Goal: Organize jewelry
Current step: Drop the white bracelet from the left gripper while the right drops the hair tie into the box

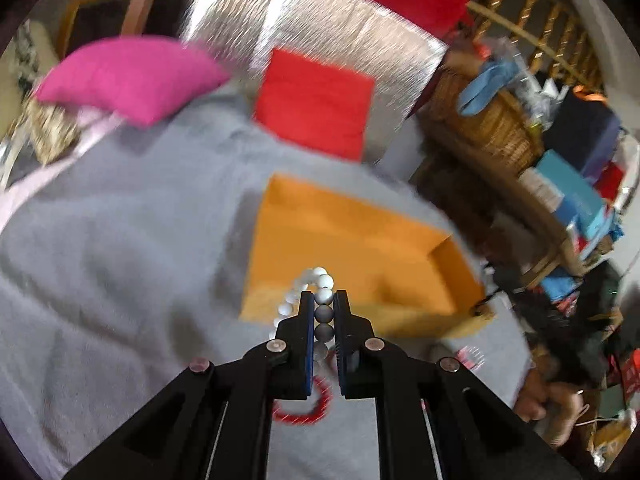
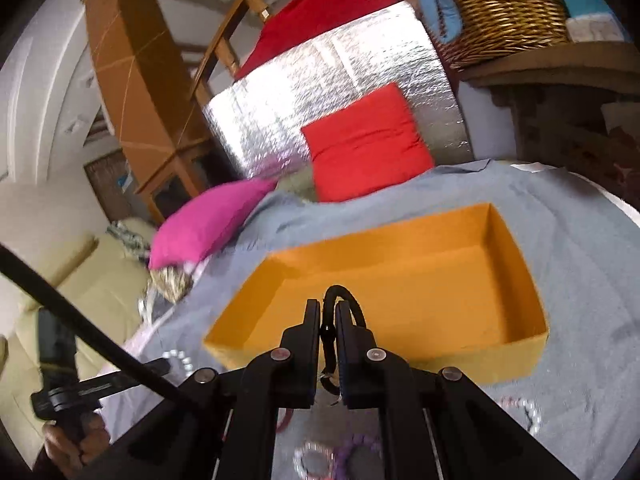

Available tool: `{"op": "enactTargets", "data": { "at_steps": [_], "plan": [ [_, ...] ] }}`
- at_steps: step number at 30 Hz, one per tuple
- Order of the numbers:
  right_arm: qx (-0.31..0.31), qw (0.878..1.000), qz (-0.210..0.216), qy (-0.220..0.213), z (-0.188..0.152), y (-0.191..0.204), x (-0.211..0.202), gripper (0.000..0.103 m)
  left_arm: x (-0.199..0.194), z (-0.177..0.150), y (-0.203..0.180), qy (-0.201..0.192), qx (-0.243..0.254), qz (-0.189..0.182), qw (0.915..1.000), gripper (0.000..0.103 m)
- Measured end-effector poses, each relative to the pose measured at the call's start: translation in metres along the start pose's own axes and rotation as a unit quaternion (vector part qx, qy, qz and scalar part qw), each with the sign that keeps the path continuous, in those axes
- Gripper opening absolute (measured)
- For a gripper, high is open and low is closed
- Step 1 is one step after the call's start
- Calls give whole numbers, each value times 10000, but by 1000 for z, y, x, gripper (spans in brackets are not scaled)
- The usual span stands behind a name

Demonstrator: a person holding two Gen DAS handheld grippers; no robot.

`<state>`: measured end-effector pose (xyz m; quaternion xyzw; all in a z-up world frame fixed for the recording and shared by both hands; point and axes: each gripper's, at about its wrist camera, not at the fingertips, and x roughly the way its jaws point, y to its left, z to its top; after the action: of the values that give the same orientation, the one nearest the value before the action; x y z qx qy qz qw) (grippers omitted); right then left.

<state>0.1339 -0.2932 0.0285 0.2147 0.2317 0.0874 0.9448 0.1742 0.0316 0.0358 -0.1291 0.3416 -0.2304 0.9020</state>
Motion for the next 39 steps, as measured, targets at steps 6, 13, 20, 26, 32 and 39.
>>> {"op": "enactTargets", "data": {
  "at_steps": [6, 13, 20, 26, 32, 39],
  "plan": [
    [179, 9995, -209, -135, 18, -18, 15, 8, 28, 35, -23, -182, 167, -144, 9996, 9],
    [376, 9977, -558, 43, 23, -51, 30, 8, 87, 35, -22, 257, -3, 1, 9997, 9],
    [509, 9963, -608, 333, 21, -66, 37, 9, 118, 23, -25, 597, 128, 350, 9975, 10],
    [634, 9953, -674, 271, 26, -75, 24, 35, 120, 18, -31, 667, 319, 611, 9954, 26],
    [771, 9942, -739, -94, 37, -86, -8, 55, 100, 16, -41, 385, 535, 707, 9953, 30],
    [1506, 9849, -746, 406, 27, -111, -31, 55, 71, 9, -44, 107, 766, 1016, 9918, 40]
  ]
}}
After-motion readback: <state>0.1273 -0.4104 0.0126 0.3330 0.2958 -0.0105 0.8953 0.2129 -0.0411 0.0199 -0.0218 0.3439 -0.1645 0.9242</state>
